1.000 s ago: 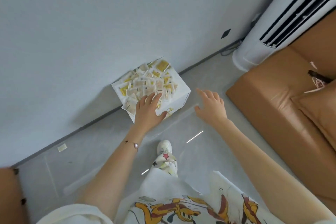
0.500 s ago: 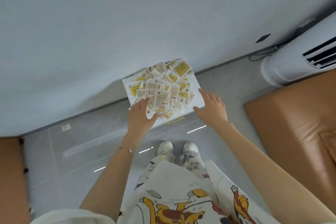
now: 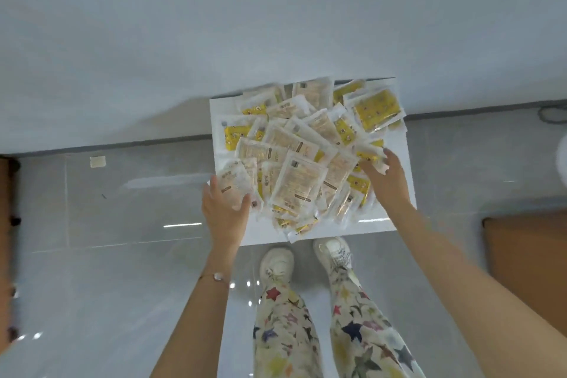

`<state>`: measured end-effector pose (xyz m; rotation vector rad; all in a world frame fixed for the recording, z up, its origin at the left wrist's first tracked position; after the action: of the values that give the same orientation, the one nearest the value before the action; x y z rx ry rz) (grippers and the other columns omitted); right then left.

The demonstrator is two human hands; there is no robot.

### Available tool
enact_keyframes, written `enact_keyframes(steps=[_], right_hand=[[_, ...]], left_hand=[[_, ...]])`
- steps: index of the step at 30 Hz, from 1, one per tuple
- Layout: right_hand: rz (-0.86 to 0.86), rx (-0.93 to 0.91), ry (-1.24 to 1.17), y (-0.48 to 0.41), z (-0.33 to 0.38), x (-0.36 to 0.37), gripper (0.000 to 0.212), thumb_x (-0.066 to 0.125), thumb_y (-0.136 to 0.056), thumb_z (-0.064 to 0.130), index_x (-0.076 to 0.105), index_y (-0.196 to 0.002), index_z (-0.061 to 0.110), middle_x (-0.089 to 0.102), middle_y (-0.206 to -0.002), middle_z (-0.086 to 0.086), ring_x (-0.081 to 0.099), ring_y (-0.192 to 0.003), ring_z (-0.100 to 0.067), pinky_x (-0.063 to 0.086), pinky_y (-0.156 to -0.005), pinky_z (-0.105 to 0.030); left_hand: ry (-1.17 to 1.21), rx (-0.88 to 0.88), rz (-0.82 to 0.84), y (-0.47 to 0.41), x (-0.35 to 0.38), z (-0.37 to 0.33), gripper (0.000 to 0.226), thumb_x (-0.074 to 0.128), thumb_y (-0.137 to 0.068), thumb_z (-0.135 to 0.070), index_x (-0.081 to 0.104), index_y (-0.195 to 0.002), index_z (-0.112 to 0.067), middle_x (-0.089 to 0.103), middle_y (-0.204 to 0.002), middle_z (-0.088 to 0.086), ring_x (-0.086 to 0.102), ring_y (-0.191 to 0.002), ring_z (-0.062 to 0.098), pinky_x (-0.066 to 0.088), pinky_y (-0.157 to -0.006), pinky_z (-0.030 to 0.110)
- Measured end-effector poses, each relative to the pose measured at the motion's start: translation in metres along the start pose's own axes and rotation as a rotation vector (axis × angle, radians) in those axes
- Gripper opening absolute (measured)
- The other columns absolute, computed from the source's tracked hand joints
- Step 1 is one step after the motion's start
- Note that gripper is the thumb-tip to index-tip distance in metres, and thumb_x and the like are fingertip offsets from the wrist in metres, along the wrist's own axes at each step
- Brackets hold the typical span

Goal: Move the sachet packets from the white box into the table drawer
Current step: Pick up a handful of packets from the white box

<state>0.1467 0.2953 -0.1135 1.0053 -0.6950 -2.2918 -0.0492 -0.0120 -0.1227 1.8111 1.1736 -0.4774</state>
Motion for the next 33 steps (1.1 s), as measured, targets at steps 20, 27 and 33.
enact_keyframes(steps=[20,27,33], right_hand=[[-0.197,-0.101,0.087,-0.107,0.041,-0.005,0.078,0.074,-0.081,0.032,0.031,-0.145,0.023,0.038,-0.143,-0.010,0.035,-0.133,-0.029,0.034,-0.110,-0.046],[-0.185,-0.015,-0.069,-0.103,0.036,-0.008,0.070,0.084,-0.070,0.024,0.046,-0.128,0.011,0.054,-0.126,-0.009,0.057,-0.104,-0.021,0.053,-0.085,-0.034],[-0.197,-0.164,-0.095,-0.085,0.050,-0.005,0.050,0.077,-0.074,0.016,0.049,-0.115,0.013,0.056,-0.113,-0.007,0.058,-0.093,-0.021,0.051,-0.077,-0.032]], left_hand=[[0.240,-0.044,-0.219,-0.028,0.024,0.018,0.053,0.074,-0.080,-0.005,0.043,-0.123,-0.005,0.049,-0.133,0.013,0.053,-0.118,0.027,0.050,-0.097,0.044],[0.169,-0.026,-0.245,-0.023,0.022,0.009,0.045,0.074,-0.079,-0.003,0.044,-0.111,-0.009,0.053,-0.116,0.011,0.052,-0.107,0.024,0.052,-0.089,0.045],[0.166,-0.033,-0.170,-0.032,0.023,0.010,0.048,0.073,-0.078,-0.004,0.042,-0.115,-0.008,0.053,-0.114,0.011,0.058,-0.103,0.029,0.053,-0.087,0.042]])
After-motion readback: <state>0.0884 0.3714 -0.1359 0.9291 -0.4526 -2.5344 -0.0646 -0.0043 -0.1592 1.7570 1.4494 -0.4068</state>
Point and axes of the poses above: each hand's wrist, its own y-axis away from the middle knuckle, its own x-axis out of the palm, z = x × y, the point moved 8 cm from there along -y, towards the middle knuckle
